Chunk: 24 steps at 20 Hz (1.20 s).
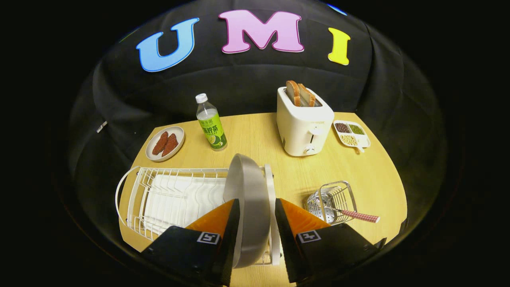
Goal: Take the plate from the dish rack, then take the spoon from the basket and place it into the plate.
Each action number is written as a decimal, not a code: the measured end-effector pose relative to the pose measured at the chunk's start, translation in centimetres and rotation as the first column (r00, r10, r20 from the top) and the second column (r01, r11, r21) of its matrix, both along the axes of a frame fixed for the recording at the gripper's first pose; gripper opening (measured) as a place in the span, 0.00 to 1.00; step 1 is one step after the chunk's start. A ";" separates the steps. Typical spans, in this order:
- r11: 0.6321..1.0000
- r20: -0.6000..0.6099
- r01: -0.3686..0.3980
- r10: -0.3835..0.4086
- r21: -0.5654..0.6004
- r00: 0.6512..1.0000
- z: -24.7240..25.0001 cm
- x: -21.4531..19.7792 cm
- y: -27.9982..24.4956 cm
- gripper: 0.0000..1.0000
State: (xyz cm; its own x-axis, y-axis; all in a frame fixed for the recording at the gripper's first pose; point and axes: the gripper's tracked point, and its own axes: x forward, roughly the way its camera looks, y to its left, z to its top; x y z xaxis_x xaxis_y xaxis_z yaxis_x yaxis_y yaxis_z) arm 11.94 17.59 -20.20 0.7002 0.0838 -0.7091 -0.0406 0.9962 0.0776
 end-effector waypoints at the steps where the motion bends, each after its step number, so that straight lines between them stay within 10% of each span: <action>1: 1.000 -0.030 0.016 -0.015 0.027 0.999 -0.5 0.1 0.4 0.49; 3: 0.997 -0.076 0.042 -0.037 0.070 0.996 -0.6 -0.2 0.9 0.37; 24: 0.956 0.076 0.078 -0.059 -0.281 0.995 3.7 0.5 0.8 0.32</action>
